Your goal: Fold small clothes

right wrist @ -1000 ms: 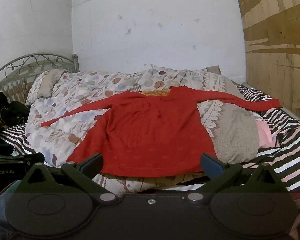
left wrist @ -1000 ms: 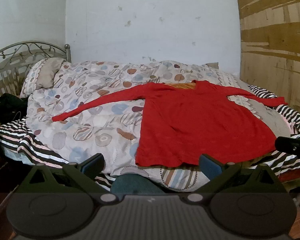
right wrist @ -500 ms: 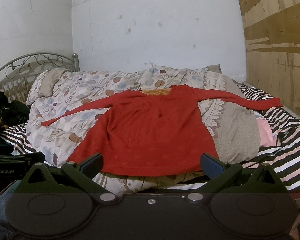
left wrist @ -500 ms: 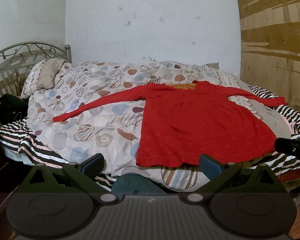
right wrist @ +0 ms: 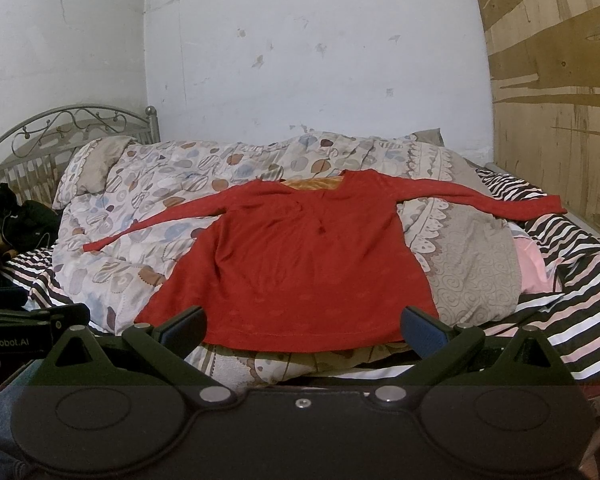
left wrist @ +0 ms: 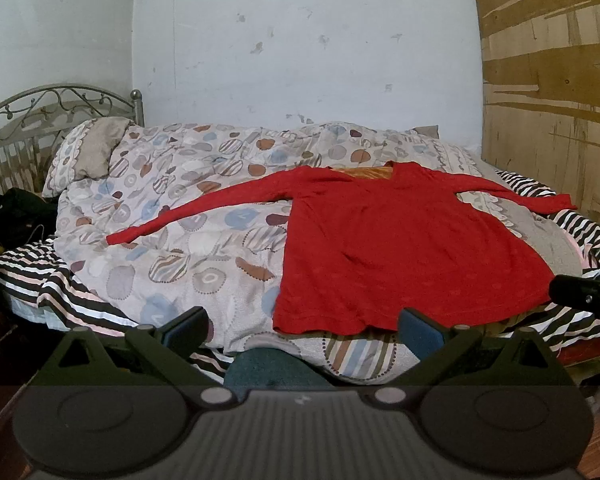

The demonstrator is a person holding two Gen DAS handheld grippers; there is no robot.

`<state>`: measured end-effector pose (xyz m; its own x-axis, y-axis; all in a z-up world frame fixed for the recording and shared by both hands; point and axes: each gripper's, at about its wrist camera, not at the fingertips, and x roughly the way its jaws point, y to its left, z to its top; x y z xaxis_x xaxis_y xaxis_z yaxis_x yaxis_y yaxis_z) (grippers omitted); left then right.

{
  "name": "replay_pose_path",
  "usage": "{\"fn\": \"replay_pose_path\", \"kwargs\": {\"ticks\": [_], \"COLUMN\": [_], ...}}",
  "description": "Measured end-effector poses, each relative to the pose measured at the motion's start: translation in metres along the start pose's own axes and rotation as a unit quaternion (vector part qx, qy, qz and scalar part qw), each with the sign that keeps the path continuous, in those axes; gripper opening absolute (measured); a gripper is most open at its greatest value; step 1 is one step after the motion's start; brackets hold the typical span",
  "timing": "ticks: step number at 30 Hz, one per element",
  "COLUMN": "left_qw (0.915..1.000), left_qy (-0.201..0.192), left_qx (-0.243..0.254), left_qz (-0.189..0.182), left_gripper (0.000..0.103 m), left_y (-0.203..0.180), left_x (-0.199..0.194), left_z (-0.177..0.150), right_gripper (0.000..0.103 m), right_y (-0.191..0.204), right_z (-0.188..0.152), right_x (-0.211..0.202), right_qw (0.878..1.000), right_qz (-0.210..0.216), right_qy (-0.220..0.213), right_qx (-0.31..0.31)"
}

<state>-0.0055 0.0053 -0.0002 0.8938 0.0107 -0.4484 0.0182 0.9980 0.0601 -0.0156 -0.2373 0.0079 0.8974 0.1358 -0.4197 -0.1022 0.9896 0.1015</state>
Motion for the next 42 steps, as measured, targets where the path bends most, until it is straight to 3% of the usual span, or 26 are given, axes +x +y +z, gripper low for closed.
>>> {"fn": "replay_pose_path", "kwargs": {"ticks": [42], "left_qw": [1.0000], "left_qy": [0.002], "left_qx": [0.000], "left_qz": [0.001], "left_gripper": [0.102], "left_y": [-0.0011], "left_x": [0.0004], "left_z": [0.0010], "right_gripper": [0.103], "right_y": [0.0016], "right_z": [-0.0016], "right_x": [0.0002], "right_qw": [1.000], "right_qz": [0.001], "right_qy": [0.001], "right_qx": [0.002]}}
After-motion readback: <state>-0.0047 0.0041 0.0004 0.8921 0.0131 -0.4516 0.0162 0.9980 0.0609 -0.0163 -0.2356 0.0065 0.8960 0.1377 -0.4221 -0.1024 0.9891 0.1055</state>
